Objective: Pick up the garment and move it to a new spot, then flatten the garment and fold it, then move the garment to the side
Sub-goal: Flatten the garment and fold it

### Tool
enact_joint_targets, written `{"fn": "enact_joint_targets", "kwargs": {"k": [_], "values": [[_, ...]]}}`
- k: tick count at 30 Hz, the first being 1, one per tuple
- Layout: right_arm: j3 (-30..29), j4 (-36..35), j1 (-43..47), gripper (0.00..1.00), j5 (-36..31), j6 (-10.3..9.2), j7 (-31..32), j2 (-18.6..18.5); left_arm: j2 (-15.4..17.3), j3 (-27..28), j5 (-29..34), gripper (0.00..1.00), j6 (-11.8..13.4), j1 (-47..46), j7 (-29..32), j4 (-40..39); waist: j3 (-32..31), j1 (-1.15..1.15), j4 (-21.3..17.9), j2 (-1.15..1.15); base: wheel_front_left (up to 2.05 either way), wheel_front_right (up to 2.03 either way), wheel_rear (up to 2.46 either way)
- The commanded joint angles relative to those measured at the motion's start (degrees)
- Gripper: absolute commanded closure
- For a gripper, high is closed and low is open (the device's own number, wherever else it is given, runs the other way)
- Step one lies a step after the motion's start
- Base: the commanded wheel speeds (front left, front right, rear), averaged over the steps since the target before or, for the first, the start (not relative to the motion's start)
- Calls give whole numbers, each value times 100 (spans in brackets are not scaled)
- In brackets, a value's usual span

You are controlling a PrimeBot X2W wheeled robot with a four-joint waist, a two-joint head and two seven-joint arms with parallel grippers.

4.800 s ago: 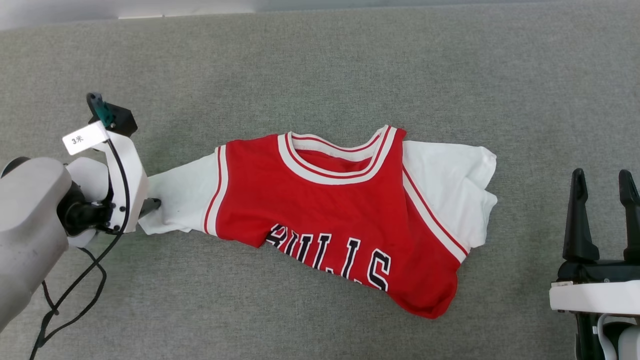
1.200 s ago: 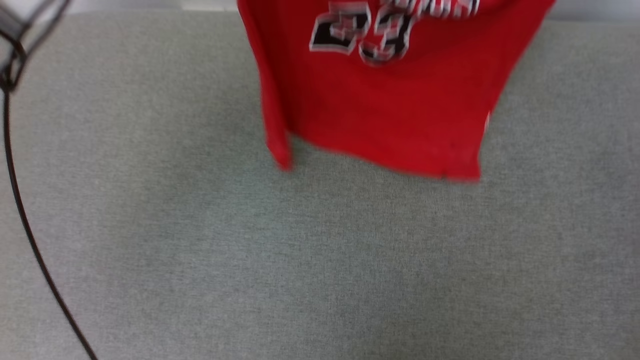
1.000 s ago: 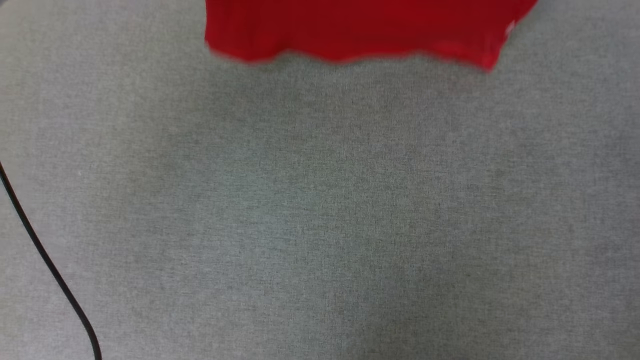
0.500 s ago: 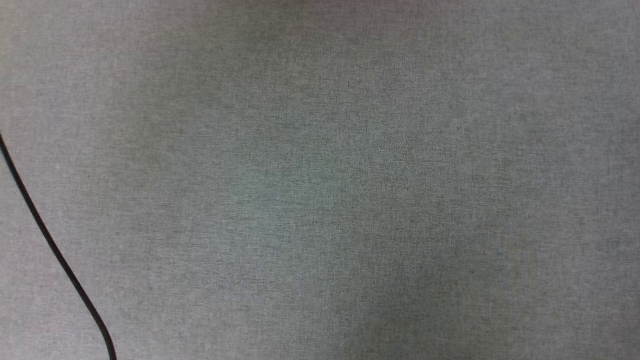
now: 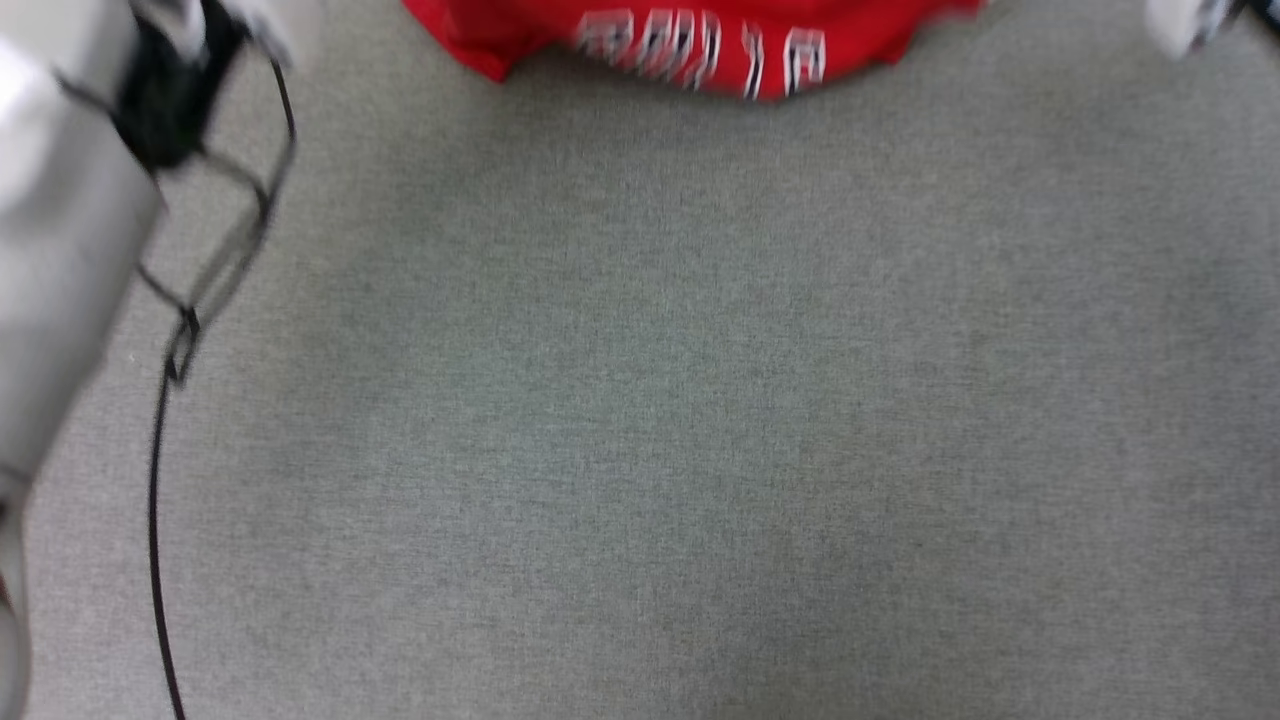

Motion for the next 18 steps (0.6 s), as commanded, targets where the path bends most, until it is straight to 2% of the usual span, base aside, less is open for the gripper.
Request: {"fn": "enact_joint_targets", "kwargs": {"k": [1,11,18], "values": [[106,-118,396,100,183,-4,-128,-97,90,140,69,100,10,550,-38,-170,-267,-1,-32,0,0,0,0],[612,-883,2772,100,1010,-4,-520,-663,344,677,59,100,279,3782,-28,-1248,-1307,-1,-31,0,0,0,0],[566,-1196,4359,100,1379,-4,-773,-1130,650,776,-46,100,468,5437,-29,-1513,-1957,-1,10,0,0,0,0]]}}
